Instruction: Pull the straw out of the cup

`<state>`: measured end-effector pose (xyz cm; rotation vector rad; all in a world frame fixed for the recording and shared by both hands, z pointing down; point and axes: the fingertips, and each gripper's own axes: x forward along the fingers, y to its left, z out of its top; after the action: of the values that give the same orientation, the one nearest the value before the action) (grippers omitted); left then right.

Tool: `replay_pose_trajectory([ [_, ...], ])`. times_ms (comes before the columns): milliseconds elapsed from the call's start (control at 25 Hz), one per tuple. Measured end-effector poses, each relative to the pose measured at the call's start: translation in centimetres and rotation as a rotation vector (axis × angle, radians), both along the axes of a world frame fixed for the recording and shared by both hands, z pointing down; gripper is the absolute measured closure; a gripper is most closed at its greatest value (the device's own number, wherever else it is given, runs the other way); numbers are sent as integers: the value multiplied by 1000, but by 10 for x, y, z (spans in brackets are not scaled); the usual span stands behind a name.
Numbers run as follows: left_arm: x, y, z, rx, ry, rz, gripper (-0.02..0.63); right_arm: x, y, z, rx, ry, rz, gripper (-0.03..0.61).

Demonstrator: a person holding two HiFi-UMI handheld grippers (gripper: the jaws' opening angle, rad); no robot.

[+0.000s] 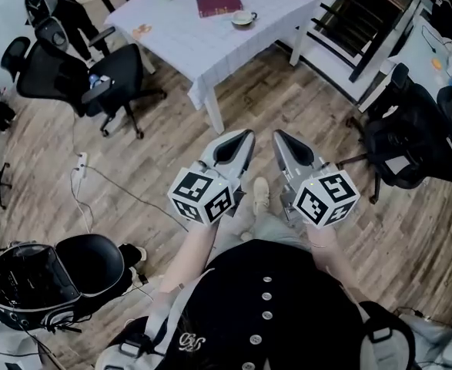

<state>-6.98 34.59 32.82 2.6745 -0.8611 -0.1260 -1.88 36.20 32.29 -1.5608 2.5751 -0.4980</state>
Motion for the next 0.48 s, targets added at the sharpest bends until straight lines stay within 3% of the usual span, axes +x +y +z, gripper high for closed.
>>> replay_pose_trajectory([
  [480,42,-149,-9,-9,-15,-17,612,38,-153,-13,7,-44,-46,580],
])
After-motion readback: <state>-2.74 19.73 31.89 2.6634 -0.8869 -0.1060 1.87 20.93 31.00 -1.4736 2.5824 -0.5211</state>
